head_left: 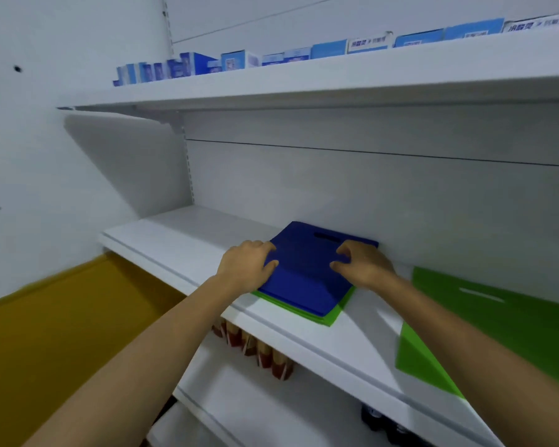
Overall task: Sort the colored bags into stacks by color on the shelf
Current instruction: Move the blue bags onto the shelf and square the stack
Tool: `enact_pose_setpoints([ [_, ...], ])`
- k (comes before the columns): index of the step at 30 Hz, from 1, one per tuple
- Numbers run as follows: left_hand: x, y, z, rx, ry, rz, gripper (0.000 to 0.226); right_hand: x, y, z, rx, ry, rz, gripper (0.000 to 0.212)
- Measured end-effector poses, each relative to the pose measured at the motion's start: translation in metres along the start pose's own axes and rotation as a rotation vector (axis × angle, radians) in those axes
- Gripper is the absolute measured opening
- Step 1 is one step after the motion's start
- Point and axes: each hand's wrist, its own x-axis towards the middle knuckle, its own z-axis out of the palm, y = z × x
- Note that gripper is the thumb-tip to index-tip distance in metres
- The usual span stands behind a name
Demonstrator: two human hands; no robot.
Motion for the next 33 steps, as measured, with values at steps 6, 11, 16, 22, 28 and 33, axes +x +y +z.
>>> enact_pose_setpoints([
  [6, 0.051, -0.011, 0.022, 0.005, -0.029, -0.016, 0.045, 0.025, 0.017, 0.012, -0.001, 0.069, 0.028, 0.067],
  [11, 0.072, -0.026, 0.047, -0.021, -0.121, -0.040, 0.054, 0.027, 0.027, 0.030, -0.026, -0.049, 0.091, 0.083],
  [16, 0.080, -0.047, 0.068, -0.177, -0.184, -0.057, 0.057, 0.029, 0.034, 0.048, -0.027, -0.166, 0.155, 0.080],
  [22, 0.082, -0.048, 0.074, -0.150, -0.246, 0.082, 0.075, 0.026, 0.034, 0.047, 0.328, 0.144, 0.372, 0.092],
  [28, 0.087, -0.049, 0.070, -0.119, -0.226, 0.164, 0.063, 0.021, 0.033, 0.047, 0.596, 0.476, 0.675, 0.088],
  [33, 0.096, -0.054, 0.065, -0.128, -0.237, 0.182, 0.065, 0.014, 0.012, 0.046, 0.834, 0.400, 0.669, 0.027],
])
